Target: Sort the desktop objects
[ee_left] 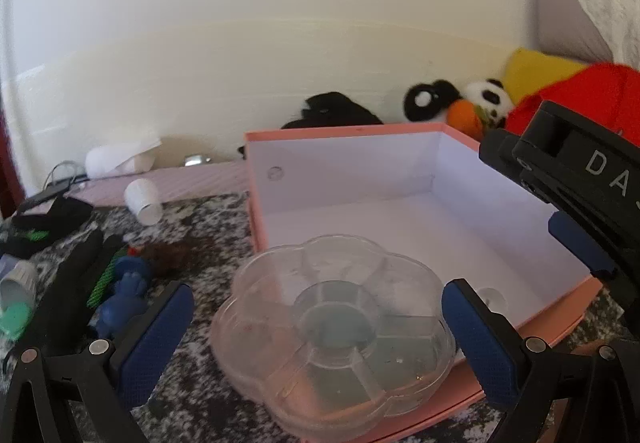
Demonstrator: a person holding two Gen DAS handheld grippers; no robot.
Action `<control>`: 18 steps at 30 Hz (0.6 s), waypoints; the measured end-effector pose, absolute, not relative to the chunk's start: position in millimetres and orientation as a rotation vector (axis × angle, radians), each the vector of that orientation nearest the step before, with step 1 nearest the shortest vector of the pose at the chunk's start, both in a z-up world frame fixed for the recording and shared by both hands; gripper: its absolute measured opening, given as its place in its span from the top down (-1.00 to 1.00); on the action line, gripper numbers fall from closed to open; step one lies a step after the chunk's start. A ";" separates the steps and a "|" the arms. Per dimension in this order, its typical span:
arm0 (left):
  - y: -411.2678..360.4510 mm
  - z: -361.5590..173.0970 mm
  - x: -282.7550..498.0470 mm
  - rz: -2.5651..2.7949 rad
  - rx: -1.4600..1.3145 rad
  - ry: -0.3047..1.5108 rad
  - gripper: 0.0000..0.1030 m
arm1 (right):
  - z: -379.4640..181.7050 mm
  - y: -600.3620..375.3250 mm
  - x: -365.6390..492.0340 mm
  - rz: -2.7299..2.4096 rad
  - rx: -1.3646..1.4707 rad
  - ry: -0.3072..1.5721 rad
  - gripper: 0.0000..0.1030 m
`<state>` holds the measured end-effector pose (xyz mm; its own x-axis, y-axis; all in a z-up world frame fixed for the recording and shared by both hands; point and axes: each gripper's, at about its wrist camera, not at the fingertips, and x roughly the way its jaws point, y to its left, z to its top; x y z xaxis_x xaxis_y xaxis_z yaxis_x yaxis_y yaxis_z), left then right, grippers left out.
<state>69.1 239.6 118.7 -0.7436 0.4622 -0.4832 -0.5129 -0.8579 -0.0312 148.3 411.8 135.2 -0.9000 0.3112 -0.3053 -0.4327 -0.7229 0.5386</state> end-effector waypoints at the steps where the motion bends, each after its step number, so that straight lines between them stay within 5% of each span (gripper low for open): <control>1: 234.5 119.7 68.5 2.534 -0.668 0.134 -0.98 | 136.6 409.4 147.2 2.587 -0.269 0.870 -0.61; 18: 126.3 108.2 48.5 2.797 -0.916 0.200 -0.98 | 162.4 271.4 110.9 2.950 -0.368 0.444 -0.61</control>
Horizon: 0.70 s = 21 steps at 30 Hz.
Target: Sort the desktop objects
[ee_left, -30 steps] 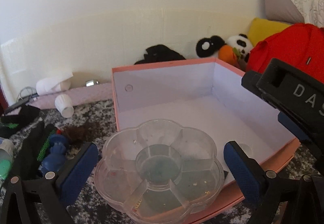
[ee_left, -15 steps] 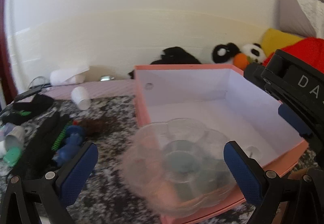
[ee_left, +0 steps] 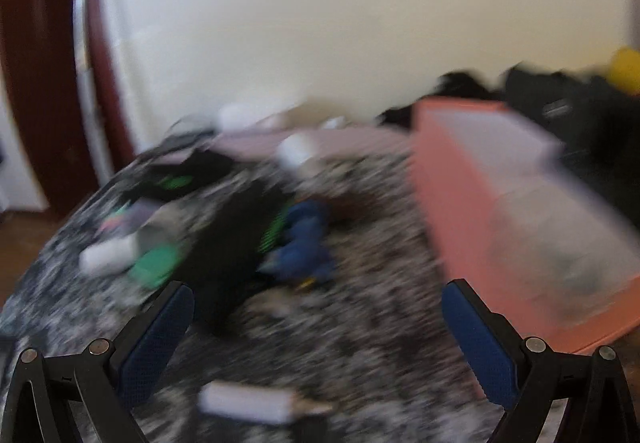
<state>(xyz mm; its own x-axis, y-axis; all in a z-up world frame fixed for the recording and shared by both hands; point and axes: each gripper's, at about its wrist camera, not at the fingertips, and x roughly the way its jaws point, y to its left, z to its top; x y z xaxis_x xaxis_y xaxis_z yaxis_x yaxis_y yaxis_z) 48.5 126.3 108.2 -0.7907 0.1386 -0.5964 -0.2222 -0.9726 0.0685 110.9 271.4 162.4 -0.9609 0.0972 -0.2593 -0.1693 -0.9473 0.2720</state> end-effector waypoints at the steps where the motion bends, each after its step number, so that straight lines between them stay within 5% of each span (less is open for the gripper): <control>1: 117.6 101.0 41.8 2.787 -0.984 0.187 -0.98 | 161.1 264.9 109.3 2.958 -0.391 0.435 -0.61; 8: 66.0 48.5 8.5 2.663 -1.365 0.014 -0.98 | 152.8 247.2 101.0 2.967 -0.496 0.478 -0.61; 21: 85.4 -1.7 0.6 2.476 -1.484 -0.021 -0.98 | 141.4 251.3 88.6 2.957 -0.582 0.509 -0.61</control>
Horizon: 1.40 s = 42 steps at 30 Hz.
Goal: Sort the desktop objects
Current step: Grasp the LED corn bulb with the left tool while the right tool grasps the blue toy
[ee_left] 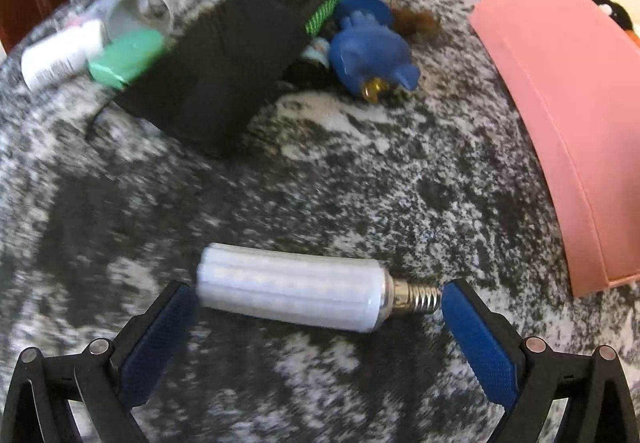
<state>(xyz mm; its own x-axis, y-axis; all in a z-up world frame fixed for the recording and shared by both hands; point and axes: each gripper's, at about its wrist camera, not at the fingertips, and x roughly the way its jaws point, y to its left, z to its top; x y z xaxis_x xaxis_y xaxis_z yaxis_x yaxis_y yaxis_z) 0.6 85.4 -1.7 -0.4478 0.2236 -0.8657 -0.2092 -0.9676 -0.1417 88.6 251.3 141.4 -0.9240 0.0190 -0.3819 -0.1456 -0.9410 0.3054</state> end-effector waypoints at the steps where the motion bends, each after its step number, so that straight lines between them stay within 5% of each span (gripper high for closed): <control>1: 88.0 -4.4 -0.7 2.476 -1.489 -0.014 -0.98 | 141.5 252.3 88.2 2.956 -0.583 0.509 -0.61; 8: 111.0 -16.3 -1.7 2.540 -1.407 0.182 -0.99 | 139.7 257.5 86.2 2.940 -0.592 0.530 -0.64; 29: 25.5 52.4 15.9 2.670 -1.136 0.055 -0.96 | 137.1 238.2 76.7 2.983 -0.618 0.477 -0.64; 42: -46.5 54.2 7.8 2.704 -1.203 -0.107 -0.96 | 93.4 192.3 -12.6 2.957 -0.929 0.425 -0.54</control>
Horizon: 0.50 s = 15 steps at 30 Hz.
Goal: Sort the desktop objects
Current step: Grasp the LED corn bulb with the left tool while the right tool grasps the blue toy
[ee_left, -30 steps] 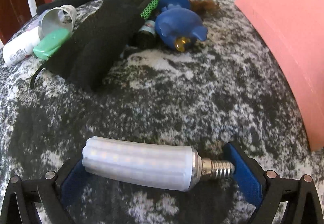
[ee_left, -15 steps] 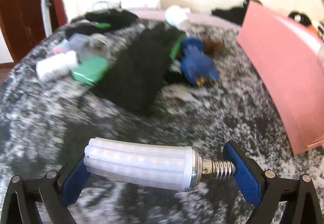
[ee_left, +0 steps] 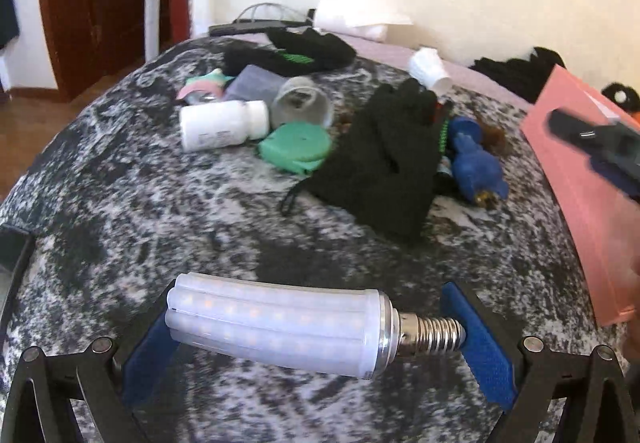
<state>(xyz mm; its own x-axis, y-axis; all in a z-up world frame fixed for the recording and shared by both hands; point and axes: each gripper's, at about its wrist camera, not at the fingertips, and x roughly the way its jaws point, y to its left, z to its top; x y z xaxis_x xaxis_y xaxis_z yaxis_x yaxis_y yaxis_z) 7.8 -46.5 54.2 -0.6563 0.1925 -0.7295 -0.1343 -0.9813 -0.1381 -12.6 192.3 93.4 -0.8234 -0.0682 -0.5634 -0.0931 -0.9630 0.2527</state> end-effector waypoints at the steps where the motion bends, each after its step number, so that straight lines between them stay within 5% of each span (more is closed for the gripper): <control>1: -50.6 54.6 7.5 2.709 -1.202 -0.107 -0.96 | 86.3 193.6 -26.6 2.940 -0.971 0.445 -0.53; 6: -65.5 54.1 3.6 2.713 -1.205 -0.118 -0.96 | 54.6 210.8 -83.2 2.855 -1.100 0.558 -0.40; 15: -73.8 56.1 -9.7 2.725 -1.195 -0.134 -0.96 | 18.8 203.1 -151.2 2.755 -1.274 0.254 -0.36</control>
